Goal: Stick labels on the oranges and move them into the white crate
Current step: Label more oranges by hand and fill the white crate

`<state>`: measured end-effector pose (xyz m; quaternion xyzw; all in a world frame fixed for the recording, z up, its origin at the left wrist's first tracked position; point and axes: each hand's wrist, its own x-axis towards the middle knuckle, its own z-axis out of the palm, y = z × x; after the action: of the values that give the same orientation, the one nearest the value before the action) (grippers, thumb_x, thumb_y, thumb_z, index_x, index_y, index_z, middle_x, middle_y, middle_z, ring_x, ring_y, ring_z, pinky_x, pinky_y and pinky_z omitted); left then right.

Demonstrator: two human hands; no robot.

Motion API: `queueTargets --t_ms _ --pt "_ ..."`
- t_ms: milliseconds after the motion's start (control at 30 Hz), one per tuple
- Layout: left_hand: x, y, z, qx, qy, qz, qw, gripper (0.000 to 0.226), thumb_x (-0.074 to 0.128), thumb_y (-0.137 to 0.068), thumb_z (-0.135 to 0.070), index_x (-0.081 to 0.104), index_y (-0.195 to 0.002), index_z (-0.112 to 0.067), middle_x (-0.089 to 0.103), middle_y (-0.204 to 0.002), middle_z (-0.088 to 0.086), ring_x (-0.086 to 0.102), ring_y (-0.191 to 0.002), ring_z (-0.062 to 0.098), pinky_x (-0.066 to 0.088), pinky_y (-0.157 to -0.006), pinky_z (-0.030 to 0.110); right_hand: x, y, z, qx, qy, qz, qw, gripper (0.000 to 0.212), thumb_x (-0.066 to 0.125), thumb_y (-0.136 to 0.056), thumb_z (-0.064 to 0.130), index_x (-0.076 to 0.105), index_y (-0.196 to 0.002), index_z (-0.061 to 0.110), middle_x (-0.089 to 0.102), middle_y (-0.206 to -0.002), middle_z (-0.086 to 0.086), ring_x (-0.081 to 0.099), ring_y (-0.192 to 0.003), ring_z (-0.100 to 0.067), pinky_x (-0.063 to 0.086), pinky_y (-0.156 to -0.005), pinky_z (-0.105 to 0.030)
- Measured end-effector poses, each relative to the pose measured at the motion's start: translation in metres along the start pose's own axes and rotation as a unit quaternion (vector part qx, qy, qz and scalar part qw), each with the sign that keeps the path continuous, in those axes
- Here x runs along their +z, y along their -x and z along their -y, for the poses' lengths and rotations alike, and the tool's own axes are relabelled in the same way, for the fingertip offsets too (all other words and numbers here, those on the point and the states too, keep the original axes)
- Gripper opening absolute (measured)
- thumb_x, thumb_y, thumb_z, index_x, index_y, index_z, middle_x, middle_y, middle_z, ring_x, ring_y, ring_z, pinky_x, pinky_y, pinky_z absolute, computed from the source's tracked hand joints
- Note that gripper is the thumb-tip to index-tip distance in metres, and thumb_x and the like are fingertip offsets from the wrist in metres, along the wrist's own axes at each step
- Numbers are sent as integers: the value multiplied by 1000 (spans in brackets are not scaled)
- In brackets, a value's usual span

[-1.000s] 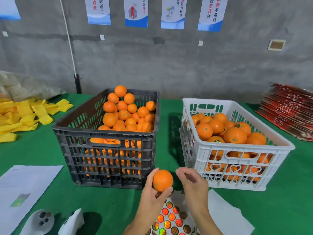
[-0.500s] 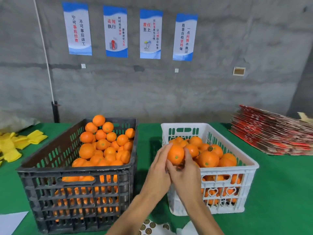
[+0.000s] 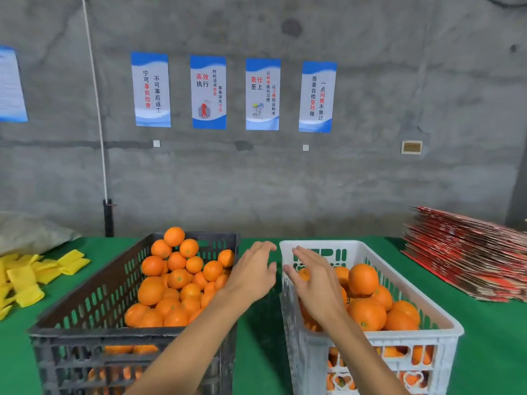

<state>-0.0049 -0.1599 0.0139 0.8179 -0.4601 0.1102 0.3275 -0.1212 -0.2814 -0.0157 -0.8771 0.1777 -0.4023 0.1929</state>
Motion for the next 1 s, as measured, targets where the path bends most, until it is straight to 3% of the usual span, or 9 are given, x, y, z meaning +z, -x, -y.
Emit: queueTargets --t_ms 100,267,567,733,900,1000 --pt "-31 0 37 -59 -54 41 996 48 62 -97 -22 47 -143 -17 51 -141 9 50 -131 27 43 -106 40 32 -12 44 -21 -76 41 996 52 70 -94 44 60 -142 26 61 -143 3 51 -136 -16 39 -115 -35" --pt "-70 16 107 -149 -96 88 980 54 68 -89 -23 48 -139 -15 56 -135 10 56 -124 29 49 -96 42 84 -28 101 -28 -108 124 986 54 71 -90 48 58 -142 38 63 -140 8 53 -133 -15 45 -107 -36" --pt "-98 -3 236 -297 -127 114 939 51 68 -87 -31 52 -130 -10 55 -134 14 57 -122 33 50 -99 42 177 -100 160 -52 -43 246 967 59 67 -90 51 54 -145 36 61 -144 6 52 -136 -22 45 -108 -38" --pt "-89 -43 293 -316 -153 108 930 63 65 -90 -34 43 -146 -14 44 -147 14 45 -136 36 40 -112 50 219 -127 155 -53 -24 262 963 54 63 -93 52 55 -145 37 62 -142 6 55 -133 -24 46 -106 -40" --pt "-61 -70 326 -342 -203 117 910 80 57 -100 -19 6 -161 -6 19 -164 18 38 -143 39 40 -112 47 243 -153 134 -34 -39 254 966 47 61 -97 46 57 -143 34 65 -135 7 56 -129 -24 49 -100 -40" --pt "-51 -76 338 -334 -244 97 905 78 56 -101 -14 6 -159 -1 27 -160 19 41 -142 37 43 -111 44 252 -158 125 -21 -50 242 969 43 56 -100 45 58 -141 32 68 -129 9 59 -125 -23 52 -98 -43"
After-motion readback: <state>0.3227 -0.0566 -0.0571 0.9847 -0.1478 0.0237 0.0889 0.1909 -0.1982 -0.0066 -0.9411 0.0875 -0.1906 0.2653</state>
